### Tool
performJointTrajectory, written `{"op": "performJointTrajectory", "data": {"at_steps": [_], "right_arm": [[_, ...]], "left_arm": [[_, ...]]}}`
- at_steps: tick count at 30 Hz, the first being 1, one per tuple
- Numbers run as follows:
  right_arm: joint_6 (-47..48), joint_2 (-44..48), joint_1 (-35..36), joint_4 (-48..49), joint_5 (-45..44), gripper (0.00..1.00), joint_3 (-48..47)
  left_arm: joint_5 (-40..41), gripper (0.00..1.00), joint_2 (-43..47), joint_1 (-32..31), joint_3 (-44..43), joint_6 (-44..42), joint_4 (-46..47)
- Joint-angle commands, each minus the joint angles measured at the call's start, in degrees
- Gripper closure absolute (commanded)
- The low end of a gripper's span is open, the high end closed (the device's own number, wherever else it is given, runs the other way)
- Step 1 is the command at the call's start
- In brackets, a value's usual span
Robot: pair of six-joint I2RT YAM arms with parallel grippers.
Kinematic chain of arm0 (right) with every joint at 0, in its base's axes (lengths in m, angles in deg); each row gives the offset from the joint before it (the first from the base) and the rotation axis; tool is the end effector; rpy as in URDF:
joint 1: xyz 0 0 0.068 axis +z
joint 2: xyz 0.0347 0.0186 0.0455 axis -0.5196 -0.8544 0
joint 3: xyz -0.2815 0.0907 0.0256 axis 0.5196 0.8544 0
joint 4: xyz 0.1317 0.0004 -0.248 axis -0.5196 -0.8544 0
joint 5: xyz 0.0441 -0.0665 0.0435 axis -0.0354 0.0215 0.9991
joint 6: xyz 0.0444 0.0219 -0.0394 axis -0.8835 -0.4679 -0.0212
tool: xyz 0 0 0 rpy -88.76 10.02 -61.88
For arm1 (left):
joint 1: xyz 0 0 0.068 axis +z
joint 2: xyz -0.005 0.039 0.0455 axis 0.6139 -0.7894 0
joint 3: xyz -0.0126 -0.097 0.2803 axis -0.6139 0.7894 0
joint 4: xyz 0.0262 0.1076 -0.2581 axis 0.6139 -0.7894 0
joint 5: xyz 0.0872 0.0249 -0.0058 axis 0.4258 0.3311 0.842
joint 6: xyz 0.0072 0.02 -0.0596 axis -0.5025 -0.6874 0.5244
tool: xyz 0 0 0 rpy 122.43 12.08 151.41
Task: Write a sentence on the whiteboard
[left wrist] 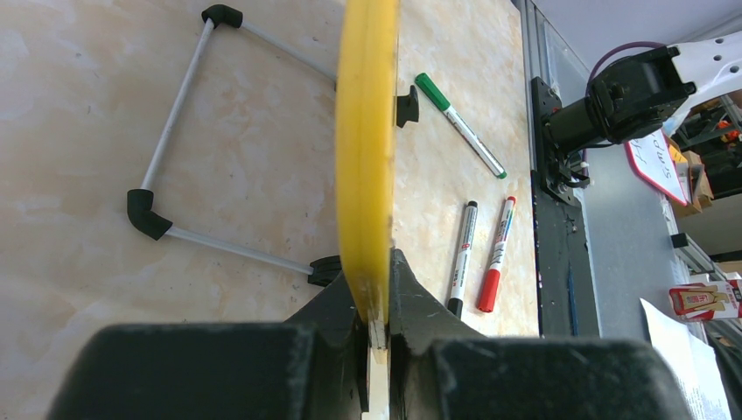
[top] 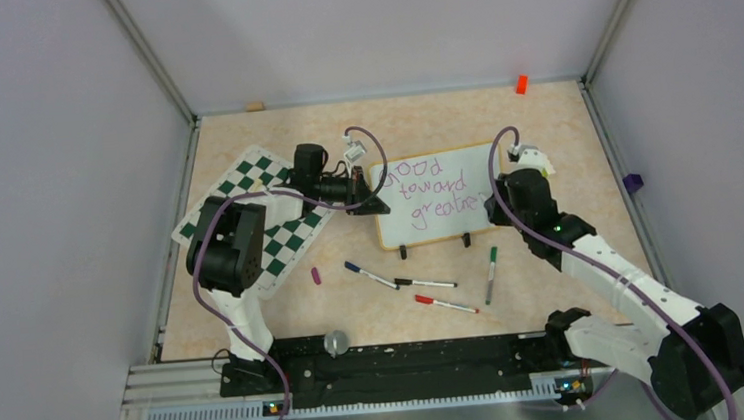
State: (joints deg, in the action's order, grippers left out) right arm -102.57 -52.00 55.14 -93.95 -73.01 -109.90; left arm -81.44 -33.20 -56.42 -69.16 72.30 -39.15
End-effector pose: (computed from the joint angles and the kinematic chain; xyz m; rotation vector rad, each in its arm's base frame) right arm 0.2185 0.0838 0.2521 0.1541 2.1430 0.2340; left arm 0.3761 -0.1737 0.1741 0.9152 1.8981 -1.5214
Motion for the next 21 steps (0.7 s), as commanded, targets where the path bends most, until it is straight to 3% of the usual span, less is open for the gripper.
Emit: {"op": "performJointTrajectory", "data": {"at_steps": [1,21], "right_arm": [[0.93,-0.50,-0.96,2.97,-1.32,1.00,-3.28],[0.74,0.02,-0.97,1.99,3.50,1.00,0.26]], "left_arm": [[3.43,1.00,-0.78,-0.74,0.34,-3.48,-1.11],[3.40,1.00,-0.75,-0.75,0.43,-3.48,-1.11]]}}
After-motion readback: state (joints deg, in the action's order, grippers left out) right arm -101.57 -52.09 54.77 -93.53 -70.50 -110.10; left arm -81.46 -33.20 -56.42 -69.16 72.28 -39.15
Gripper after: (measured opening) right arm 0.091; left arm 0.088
